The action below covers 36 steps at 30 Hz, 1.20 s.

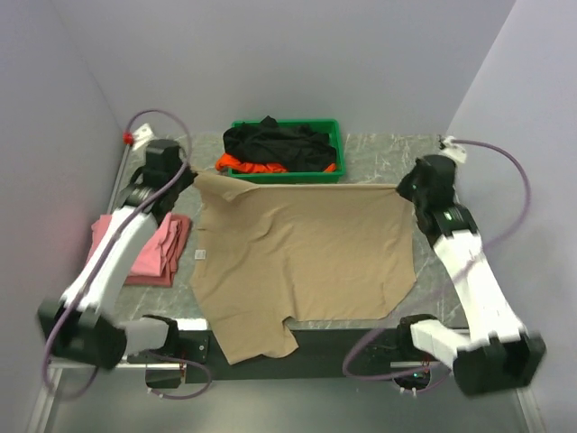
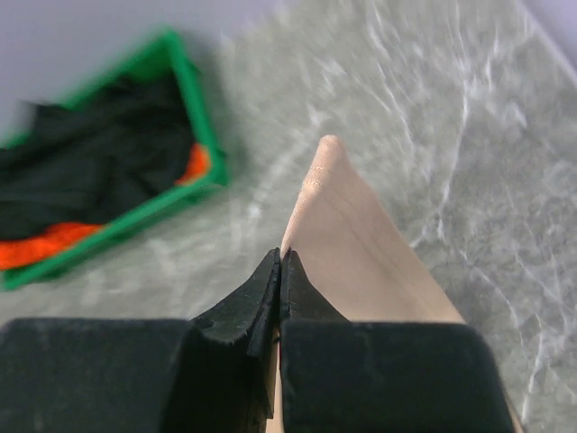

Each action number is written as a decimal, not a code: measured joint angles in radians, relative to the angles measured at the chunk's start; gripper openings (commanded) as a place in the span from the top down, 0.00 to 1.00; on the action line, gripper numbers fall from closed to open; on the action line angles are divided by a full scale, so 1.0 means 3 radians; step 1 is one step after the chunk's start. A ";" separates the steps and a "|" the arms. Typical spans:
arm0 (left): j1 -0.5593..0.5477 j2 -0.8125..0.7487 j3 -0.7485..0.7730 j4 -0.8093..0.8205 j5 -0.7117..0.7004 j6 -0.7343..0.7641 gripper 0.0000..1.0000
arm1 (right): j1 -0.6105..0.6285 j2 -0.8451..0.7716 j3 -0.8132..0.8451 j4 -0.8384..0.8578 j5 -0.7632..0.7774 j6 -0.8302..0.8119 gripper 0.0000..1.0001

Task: Fold and stack the t-shirts
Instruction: Flatten the tshirt out

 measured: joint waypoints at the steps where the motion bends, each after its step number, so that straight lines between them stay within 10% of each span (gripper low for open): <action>1: -0.0022 -0.0273 -0.0041 -0.0083 -0.0003 -0.0027 0.99 | 0.0000 -0.0259 -0.0036 -0.0043 -0.0037 -0.0009 1.00; 11: -0.0113 -0.2176 0.0701 -0.0491 0.0242 -0.0145 0.99 | -0.0011 -0.2136 0.0947 -0.0698 -0.0665 -0.0095 1.00; 24: 0.0122 -0.2347 0.2878 -0.0739 0.0807 0.0071 0.99 | -0.0013 -0.2345 0.2558 -0.1275 -0.1061 -0.0127 1.00; 36: 0.0168 -0.1226 0.1031 0.0148 0.0635 0.0415 0.99 | -0.0019 -0.1907 0.0612 -0.0647 -0.0371 -0.0156 1.00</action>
